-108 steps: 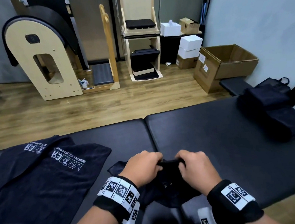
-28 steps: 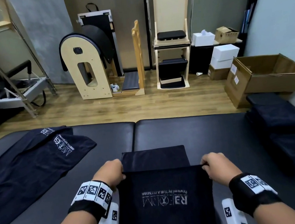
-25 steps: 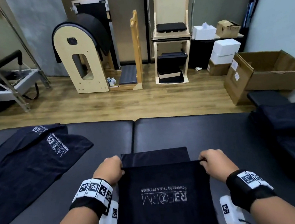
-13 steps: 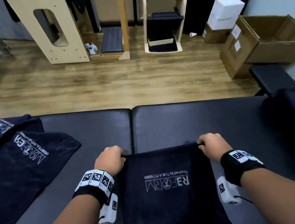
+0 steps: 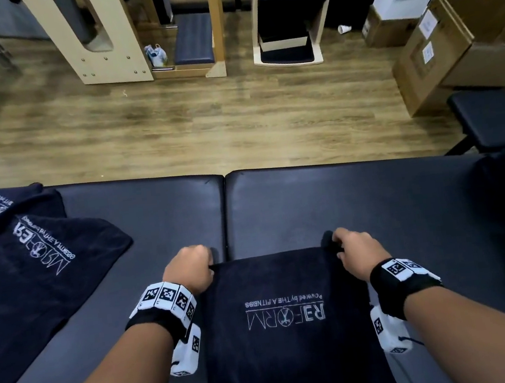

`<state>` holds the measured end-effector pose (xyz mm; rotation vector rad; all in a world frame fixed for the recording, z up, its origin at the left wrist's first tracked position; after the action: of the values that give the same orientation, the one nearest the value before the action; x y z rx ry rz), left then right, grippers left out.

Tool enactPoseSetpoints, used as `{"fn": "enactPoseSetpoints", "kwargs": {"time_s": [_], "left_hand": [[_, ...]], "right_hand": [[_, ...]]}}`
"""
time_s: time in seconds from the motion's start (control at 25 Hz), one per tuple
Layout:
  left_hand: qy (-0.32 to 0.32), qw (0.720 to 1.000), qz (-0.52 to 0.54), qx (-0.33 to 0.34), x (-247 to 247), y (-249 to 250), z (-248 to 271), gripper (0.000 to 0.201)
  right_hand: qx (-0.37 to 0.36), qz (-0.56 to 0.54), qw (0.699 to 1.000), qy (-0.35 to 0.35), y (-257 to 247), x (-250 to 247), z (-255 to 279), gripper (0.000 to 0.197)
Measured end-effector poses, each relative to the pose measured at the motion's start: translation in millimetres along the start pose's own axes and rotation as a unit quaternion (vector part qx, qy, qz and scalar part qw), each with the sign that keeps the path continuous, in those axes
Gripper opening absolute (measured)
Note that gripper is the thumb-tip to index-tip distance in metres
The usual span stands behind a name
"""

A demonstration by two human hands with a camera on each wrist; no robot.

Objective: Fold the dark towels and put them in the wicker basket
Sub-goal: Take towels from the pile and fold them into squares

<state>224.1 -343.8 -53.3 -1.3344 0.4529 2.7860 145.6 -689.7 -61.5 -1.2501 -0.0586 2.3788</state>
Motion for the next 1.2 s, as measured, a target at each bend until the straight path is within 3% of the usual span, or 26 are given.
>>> {"fn": "enactPoseSetpoints", "kwargs": {"time_s": [0.12, 0.24, 0.4, 0.52, 0.6, 0.72, 0.84, 0.92, 1.0, 1.12, 1.2], "left_hand": [[-0.011, 0.999, 0.027, -0.025, 0.7, -6.0, 5.5, 0.020], [-0.001, 0.995, 0.085, -0.046, -16.8, -8.5, 21.2, 0.013], [0.139, 0.982, 0.125, -0.027, -100.6, 8.4, 59.9, 0.015], [0.246, 0.958, 0.149, -0.017, -177.7, 23.3, 102.7, 0.016], [0.311, 0.937, 0.162, -0.007, -217.6, 30.7, 135.5, 0.016], [0.402, 0.902, 0.155, 0.014, -253.4, 39.0, 176.6, 0.011], [0.447, 0.884, 0.133, 0.038, -254.4, 47.5, 197.4, 0.008], [0.443, 0.887, 0.118, 0.061, -231.7, 46.8, 198.5, 0.012], [0.398, 0.911, 0.081, 0.068, -186.4, 40.0, 187.6, 0.020], [0.261, 0.963, 0.063, 0.030, -92.6, 26.5, 168.5, 0.022], [0.175, 0.981, 0.081, 0.009, -32.9, 18.8, 159.9, 0.017]], "right_hand": [[-0.015, -0.009, 1.000, 0.008, 0.4, -1.9, 2.8, 0.016], [-0.020, -0.030, 0.999, 0.033, -2.7, -16.9, 13.3, 0.011], [-0.061, -0.080, 0.985, 0.137, -25.3, -85.9, 33.8, 0.008], [-0.120, -0.135, 0.955, 0.236, -53.2, -161.3, 58.1, 0.017], [-0.150, -0.151, 0.927, 0.308, -69.3, -206.8, 83.3, 0.011], [-0.183, -0.177, 0.887, 0.385, -82.5, -247.7, 122.6, 0.009], [-0.193, -0.182, 0.878, 0.398, -78.7, -250.0, 138.8, 0.008], [-0.188, -0.161, 0.891, 0.381, -69.5, -233.7, 139.9, 0.008], [-0.181, -0.131, 0.912, 0.345, -54.3, -199.9, 134.4, 0.011], [-0.144, -0.081, 0.956, 0.243, -24.2, -126.1, 125.4, 0.015], [-0.114, -0.044, 0.981, 0.149, -4.9, -74.8, 118.6, 0.019]]}}
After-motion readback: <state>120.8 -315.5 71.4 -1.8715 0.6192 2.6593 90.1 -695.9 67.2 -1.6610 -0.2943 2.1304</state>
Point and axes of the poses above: each hand's wrist, its own z-axis away from the middle knuckle, its own x-axis out of the palm, y = z × x, the point moved 6 cm from there along -z, towards the middle knuckle, and after that the axes turned 7 degrees about -y, right-handed, at the moved point
